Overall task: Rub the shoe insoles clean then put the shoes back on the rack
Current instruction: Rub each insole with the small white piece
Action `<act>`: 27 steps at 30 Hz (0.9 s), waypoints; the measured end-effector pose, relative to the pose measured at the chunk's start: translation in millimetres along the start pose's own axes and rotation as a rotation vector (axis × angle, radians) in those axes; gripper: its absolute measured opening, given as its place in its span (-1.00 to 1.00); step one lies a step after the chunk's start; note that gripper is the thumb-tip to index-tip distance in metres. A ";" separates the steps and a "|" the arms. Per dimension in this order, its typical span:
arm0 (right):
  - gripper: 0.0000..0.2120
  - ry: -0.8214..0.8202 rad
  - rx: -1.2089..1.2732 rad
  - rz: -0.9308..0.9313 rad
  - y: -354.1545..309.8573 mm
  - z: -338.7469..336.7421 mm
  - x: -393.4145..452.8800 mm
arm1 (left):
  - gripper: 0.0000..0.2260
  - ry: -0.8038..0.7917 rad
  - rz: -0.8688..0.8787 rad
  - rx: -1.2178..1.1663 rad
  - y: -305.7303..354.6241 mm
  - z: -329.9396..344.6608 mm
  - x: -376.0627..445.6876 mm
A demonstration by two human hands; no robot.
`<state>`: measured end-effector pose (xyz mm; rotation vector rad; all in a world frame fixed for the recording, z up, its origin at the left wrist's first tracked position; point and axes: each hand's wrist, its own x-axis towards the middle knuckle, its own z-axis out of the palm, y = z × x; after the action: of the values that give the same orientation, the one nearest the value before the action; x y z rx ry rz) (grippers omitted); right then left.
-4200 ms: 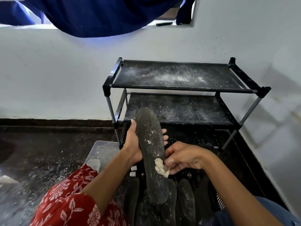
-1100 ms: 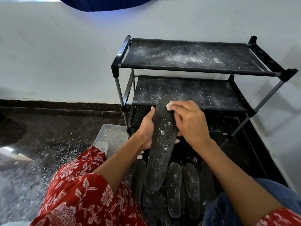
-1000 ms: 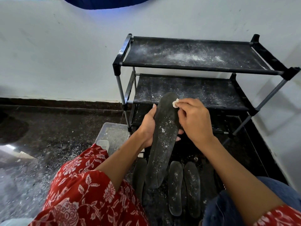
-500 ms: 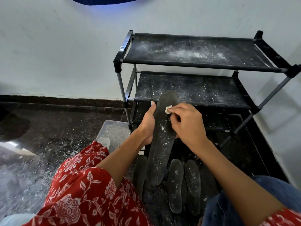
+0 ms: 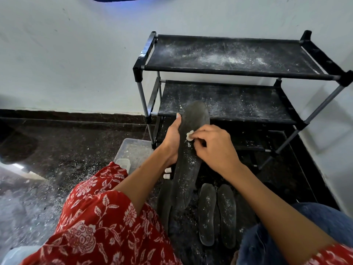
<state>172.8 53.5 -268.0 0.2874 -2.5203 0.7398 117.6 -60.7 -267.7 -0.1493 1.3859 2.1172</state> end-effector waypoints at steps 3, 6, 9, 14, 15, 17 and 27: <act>-0.87 0.100 0.026 0.001 2.4 -4.7 2.2 | -0.40 -0.027 0.005 -0.005 0.8 -0.9 0.0; -0.89 0.212 -0.064 -0.014 6.7 -7.1 5.4 | -0.36 -0.102 -0.028 -0.018 1.5 1.1 -3.2; -0.89 0.238 -0.144 -0.048 11.2 -3.9 4.9 | -0.33 -0.164 -0.090 -0.018 2.2 2.0 -4.9; -0.86 0.205 -0.109 -0.017 8.7 -1.6 3.8 | -0.28 -0.167 -0.107 0.035 1.8 2.1 -4.1; -0.85 0.187 -0.092 -0.020 7.4 -1.2 3.9 | -0.28 -0.153 -0.100 0.038 1.7 1.2 -3.5; -0.83 0.152 -0.070 -0.029 4.9 0.6 3.4 | -0.29 -0.137 -0.081 0.044 2.0 -0.7 -1.7; -0.81 0.106 -0.115 -0.048 3.9 4.6 0.7 | -0.33 -0.150 -0.109 0.008 2.1 -6.8 0.6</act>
<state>169.1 54.1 -272.7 0.2612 -2.4360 0.5738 114.5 -67.0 -269.3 -0.0602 1.2696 1.9909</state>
